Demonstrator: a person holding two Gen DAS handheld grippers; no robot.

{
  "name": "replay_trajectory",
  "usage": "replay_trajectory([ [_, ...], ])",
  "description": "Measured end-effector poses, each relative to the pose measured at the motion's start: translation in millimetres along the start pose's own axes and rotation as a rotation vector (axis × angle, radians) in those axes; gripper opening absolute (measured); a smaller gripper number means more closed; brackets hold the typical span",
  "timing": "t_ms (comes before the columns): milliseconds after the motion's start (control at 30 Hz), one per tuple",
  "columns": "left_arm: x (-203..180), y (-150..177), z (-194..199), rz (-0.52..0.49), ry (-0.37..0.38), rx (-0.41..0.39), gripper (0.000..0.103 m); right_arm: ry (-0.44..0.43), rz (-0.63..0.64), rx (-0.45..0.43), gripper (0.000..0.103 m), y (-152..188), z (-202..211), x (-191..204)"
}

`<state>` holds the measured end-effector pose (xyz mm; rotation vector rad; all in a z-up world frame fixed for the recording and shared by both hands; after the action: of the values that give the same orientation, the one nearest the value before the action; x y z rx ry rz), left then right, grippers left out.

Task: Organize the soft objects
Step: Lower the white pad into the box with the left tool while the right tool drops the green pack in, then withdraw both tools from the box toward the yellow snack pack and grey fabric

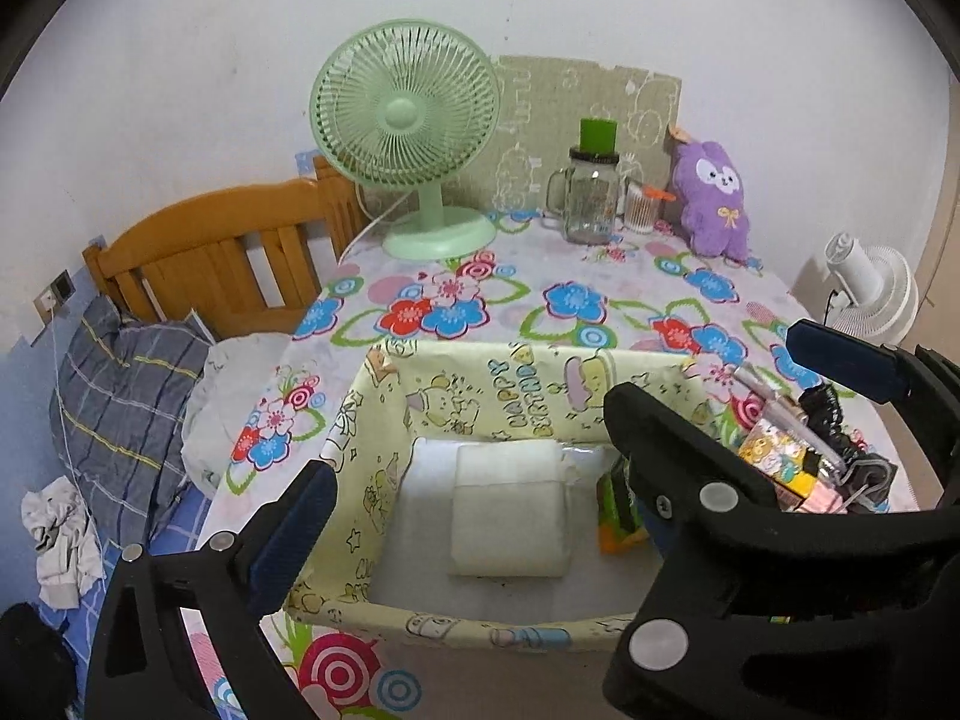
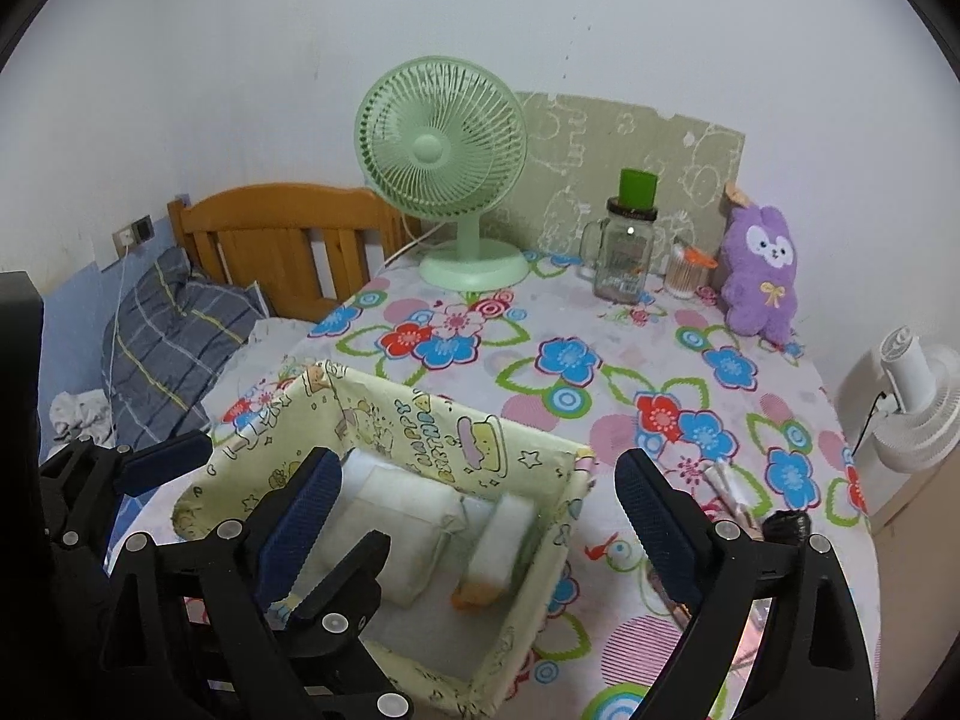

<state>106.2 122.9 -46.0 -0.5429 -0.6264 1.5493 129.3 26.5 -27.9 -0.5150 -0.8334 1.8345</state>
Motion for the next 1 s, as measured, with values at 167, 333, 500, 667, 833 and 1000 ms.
replay_trajectory([
  [167, -8, 0, 16, -0.001, -0.003, -0.035, 0.101, 0.009, -0.007, -0.029, 0.095, 1, 19, -7],
  [333, -20, -1, 31, -0.006, 0.006, -0.066, 0.101, 0.017, -0.018, -0.054, 0.098, 4, 36, -15],
  [500, -35, 1, 44, -0.018, 0.018, -0.094, 0.101, 0.029, -0.031, -0.077, 0.098, 8, 55, -27],
  [667, -54, 2, 58, -0.025, 0.041, -0.126, 0.101, 0.047, -0.04, -0.101, 0.098, 13, 75, -40],
  [833, -72, 3, 68, -0.034, 0.059, -0.141, 0.101, 0.066, -0.056, -0.107, 0.099, 19, 90, -53],
  [1000, -91, 4, 75, -0.048, 0.08, -0.16, 0.101, 0.081, -0.071, -0.121, 0.099, 27, 103, -70],
])
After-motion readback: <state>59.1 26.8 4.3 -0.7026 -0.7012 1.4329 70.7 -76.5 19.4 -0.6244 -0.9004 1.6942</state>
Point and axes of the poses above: each gripper's, at about its wrist camera, not at the fingertips, and z roughly against the way its jaws point, x to its left, y to its underside, the point moved 4 cm from there along -z, roughly the way its jaws point, and after that the axes turned 4 degrees about x, right-handed, at the moved point
